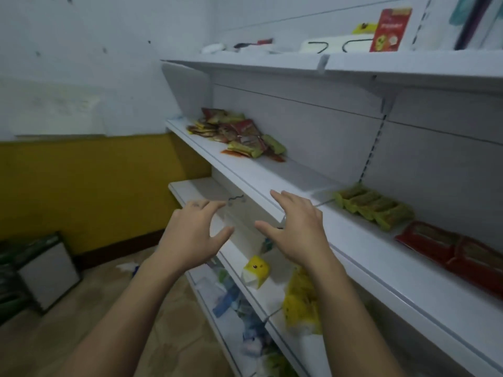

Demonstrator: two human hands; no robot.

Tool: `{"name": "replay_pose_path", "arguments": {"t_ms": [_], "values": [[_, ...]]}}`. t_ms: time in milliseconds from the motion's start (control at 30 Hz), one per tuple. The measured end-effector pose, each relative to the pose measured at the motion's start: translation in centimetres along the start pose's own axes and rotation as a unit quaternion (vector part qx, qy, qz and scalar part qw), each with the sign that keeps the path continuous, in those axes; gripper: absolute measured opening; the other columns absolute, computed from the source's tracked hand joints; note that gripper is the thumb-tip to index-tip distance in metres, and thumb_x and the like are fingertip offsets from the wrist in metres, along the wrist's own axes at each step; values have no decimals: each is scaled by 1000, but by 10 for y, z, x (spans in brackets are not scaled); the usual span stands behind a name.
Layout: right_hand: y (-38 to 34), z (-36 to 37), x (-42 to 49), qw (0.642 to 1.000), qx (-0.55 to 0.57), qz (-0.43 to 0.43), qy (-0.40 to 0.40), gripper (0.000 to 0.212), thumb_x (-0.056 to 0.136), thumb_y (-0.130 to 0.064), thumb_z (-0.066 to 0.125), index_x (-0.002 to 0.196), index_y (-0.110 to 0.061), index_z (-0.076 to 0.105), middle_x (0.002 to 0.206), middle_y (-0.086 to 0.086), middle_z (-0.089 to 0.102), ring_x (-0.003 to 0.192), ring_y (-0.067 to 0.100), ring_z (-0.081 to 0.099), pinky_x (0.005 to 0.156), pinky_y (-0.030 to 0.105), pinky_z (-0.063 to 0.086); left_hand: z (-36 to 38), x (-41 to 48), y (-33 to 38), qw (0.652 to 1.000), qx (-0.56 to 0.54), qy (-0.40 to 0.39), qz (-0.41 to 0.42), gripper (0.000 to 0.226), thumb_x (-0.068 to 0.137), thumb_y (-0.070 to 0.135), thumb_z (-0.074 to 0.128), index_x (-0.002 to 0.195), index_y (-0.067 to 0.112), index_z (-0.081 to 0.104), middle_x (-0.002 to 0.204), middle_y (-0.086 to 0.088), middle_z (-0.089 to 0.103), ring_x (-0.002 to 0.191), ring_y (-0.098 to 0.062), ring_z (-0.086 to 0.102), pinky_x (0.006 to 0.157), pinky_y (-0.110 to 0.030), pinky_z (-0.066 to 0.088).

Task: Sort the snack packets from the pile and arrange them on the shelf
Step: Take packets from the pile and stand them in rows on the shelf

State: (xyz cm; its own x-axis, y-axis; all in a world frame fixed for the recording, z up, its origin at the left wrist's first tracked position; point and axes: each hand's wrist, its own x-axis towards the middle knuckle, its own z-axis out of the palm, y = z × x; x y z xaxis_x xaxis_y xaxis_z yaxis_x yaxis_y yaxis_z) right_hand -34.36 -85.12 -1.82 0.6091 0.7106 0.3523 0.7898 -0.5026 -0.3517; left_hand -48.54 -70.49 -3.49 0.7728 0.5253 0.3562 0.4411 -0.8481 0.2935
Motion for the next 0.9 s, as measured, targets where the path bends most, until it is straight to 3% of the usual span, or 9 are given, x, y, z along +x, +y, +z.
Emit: {"name": "replay_pose_path", "arguments": {"t_ms": [433, 900], "values": [[-34, 82, 99, 997, 39, -44, -51, 76, 87, -63, 57, 151, -33, 29, 157, -5, 31, 144, 17, 22, 116, 42, 17, 10, 54, -80, 998, 20, -1, -65, 60, 95, 57, 48, 148, 31, 36, 146, 6, 44, 134, -17, 36, 107, -38, 33], [-11, 168, 297, 995, 87, -17, -34, 74, 88, -61, 57, 151, -35, 29, 158, -6, 29, 144, 18, 23, 114, 41, 21, 55, 254, -159, 997, 68, -33, -36, 59, 95, 57, 49, 147, 33, 37, 148, 7, 43, 136, -14, 35, 107, -36, 32]]}}
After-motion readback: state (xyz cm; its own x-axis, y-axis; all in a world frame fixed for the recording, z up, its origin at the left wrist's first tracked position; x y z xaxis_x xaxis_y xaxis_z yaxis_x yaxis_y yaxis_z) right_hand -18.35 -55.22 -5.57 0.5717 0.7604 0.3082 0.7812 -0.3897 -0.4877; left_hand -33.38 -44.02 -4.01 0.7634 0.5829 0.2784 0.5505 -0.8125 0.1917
